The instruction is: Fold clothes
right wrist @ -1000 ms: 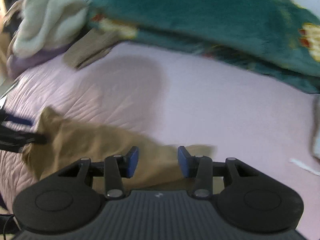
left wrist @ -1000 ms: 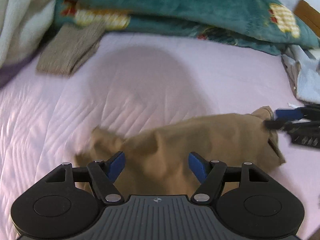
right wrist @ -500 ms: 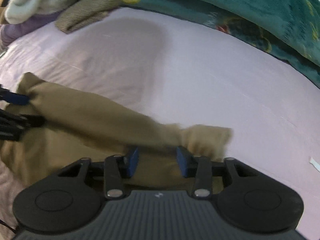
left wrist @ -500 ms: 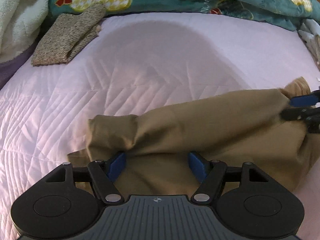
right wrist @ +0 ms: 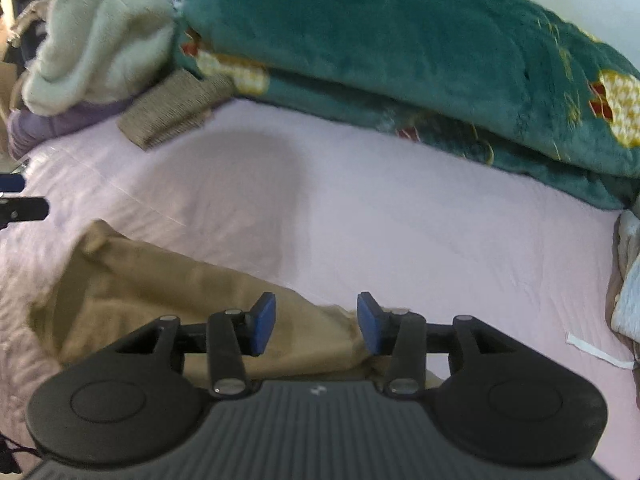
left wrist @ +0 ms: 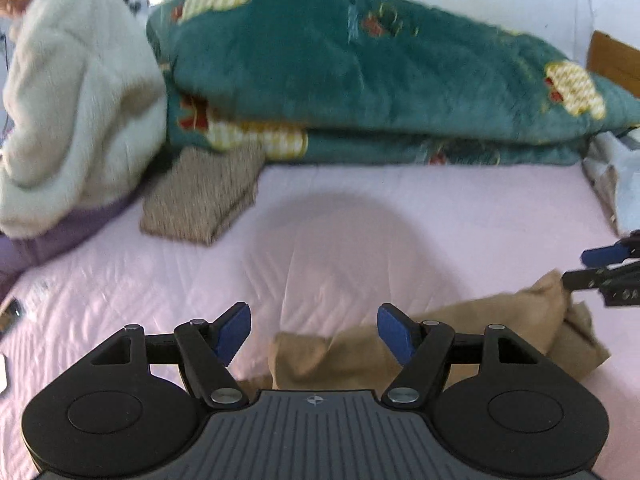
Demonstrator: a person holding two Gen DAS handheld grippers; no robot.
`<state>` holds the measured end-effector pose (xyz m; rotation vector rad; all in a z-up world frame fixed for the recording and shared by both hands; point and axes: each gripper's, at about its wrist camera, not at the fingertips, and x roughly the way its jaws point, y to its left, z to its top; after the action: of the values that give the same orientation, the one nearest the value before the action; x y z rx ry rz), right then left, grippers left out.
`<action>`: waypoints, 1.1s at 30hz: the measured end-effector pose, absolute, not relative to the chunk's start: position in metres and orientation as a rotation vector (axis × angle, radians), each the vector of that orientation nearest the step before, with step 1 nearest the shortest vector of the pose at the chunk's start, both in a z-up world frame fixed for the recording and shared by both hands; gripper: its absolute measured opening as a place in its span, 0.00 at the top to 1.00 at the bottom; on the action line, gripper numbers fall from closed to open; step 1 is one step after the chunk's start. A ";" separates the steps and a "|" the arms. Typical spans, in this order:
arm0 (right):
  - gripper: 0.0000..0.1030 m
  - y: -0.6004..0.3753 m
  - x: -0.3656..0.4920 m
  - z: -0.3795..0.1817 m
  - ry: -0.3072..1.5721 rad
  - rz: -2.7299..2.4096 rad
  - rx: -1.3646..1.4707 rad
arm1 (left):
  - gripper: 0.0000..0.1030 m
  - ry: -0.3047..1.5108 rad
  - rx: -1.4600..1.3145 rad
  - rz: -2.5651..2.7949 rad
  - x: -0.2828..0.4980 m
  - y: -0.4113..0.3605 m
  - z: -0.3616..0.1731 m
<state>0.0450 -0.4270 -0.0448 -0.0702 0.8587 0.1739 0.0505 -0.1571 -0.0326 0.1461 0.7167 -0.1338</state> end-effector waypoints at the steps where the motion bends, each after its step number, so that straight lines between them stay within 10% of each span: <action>1: 0.56 -0.425 0.042 -0.041 0.851 0.177 -0.064 | 0.30 0.702 0.148 -0.133 0.047 -0.158 -0.027; 33: 0.49 -0.346 -0.014 0.079 0.619 0.428 0.098 | 0.29 0.551 0.207 -0.135 0.003 -0.165 0.033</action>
<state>-0.0139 -0.3456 0.0787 0.0983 0.6194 0.4276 0.0033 -0.1650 0.0326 0.2071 0.5505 -0.1354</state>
